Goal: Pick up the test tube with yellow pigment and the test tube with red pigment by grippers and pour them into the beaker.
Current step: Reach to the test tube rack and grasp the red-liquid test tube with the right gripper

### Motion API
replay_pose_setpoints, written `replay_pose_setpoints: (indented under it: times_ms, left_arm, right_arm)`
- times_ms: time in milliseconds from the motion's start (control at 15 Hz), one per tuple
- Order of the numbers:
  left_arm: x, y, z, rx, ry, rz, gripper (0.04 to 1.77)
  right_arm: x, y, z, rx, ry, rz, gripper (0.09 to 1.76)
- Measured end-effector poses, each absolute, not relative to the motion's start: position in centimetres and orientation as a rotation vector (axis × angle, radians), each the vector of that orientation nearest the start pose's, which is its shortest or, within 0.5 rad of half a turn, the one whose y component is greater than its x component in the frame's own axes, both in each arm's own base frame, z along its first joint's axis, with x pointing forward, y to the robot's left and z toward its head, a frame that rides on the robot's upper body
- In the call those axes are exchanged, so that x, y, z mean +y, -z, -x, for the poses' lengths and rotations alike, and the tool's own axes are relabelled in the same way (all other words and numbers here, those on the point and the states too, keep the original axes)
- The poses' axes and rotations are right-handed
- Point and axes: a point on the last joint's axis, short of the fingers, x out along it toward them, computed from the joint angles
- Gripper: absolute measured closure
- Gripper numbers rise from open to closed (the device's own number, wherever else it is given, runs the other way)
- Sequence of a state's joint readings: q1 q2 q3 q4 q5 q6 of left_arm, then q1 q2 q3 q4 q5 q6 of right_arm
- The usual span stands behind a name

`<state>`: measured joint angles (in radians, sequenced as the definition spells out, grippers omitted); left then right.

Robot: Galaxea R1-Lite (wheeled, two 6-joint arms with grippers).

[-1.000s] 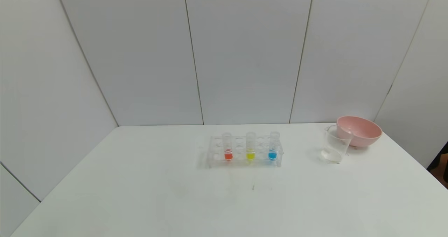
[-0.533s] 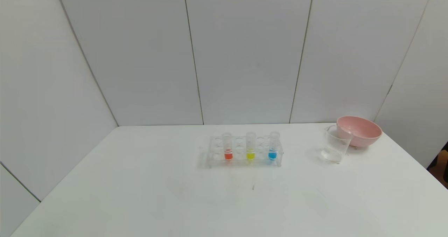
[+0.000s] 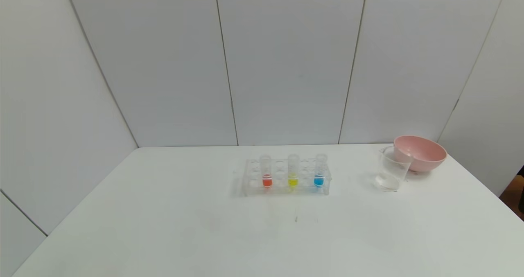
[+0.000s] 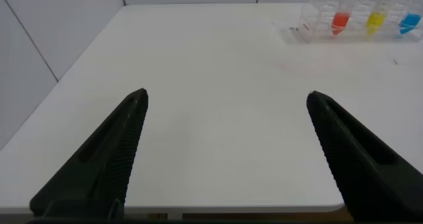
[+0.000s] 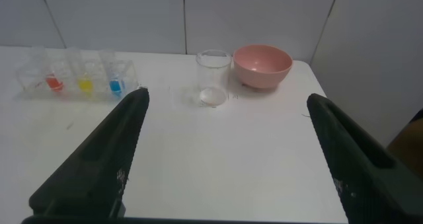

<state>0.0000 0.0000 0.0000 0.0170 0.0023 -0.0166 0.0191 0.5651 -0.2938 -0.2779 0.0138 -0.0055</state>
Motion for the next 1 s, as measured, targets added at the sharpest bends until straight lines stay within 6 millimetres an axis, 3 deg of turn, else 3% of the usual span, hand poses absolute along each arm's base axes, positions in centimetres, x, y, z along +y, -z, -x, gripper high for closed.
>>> replay_pose_setpoints:
  times_ms: [267, 667, 1000]
  left_arm:
    - [0.0, -7.4, 2.3, 0.017, -0.003, 0.017, 0.09]
    - [0.0, -7.4, 2.3, 0.017, -0.003, 0.017, 0.09]
    - [0.0, -7.4, 2.3, 0.017, -0.003, 0.017, 0.09]
  right_arm:
    - [0.8, -19.8, -6.8, 0.089, -0.123, 0.006, 0.14]
    - [3.0, -19.7, -10.1, 0.175, -0.221, -0.011, 0.14]
    - [7.8, -19.5, -12.8, 0.166, -0.236, -0.002, 0.14]
